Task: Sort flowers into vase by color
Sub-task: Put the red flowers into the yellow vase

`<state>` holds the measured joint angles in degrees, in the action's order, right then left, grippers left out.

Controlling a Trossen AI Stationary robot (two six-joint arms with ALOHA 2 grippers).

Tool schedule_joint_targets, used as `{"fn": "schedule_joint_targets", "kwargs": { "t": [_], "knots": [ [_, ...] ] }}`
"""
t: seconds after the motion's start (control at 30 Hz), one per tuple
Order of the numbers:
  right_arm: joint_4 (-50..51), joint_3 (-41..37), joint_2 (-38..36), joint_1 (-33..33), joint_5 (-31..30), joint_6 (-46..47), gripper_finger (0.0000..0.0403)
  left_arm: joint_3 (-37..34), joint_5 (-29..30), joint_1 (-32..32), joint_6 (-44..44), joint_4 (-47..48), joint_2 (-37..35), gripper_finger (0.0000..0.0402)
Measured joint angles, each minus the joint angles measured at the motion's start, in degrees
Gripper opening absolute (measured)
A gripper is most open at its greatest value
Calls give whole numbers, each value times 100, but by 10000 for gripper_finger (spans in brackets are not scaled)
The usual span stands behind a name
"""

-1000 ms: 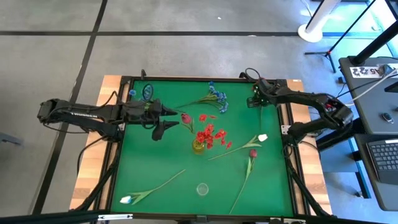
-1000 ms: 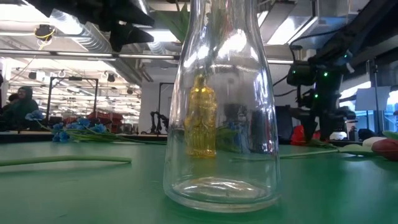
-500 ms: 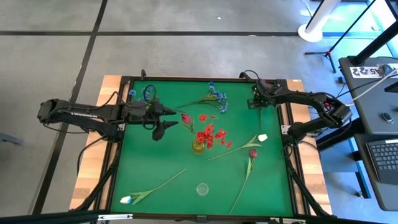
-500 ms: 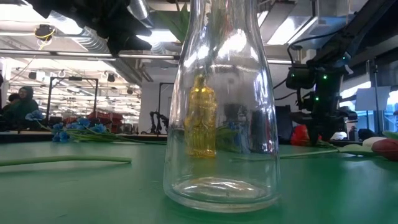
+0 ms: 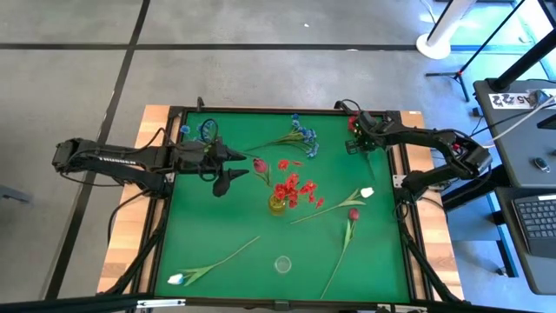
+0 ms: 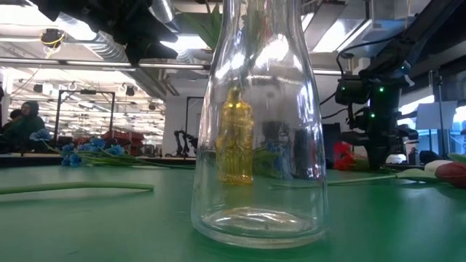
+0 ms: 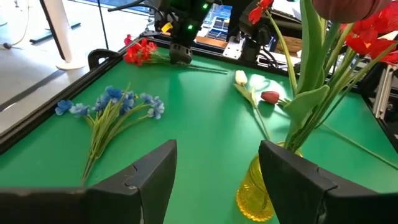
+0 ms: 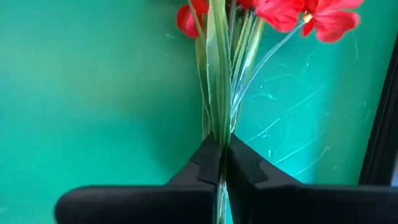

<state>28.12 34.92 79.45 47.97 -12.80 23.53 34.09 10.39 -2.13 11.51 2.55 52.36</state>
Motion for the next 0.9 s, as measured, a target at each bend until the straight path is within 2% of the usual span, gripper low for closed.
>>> {"fn": "schedule_joint_targets", "kwargs": {
  "t": [0.2,0.43,0.6,0.7,0.77,0.9],
  "knots": [
    [196,-9,-498,0,105,-252,6,0,76,2,2,-2,0,223],
    [-82,-9,-1982,0,858,-283,5,0,269,1,-6,-209,0,223],
    [-973,-10,-3163,-19,2097,-252,5,0,266,0,-109,-517,0,223],
    [-1772,-9,-3737,-252,2688,-225,3,0,264,1,-122,-690,0,223],
    [-2321,-9,-4061,-516,2890,-96,3,0,264,0,-122,-761,0,223],
    [-3319,-9,-4447,-1314,2876,42,2,0,251,0,-122,-946,0,223]
  ]
}}
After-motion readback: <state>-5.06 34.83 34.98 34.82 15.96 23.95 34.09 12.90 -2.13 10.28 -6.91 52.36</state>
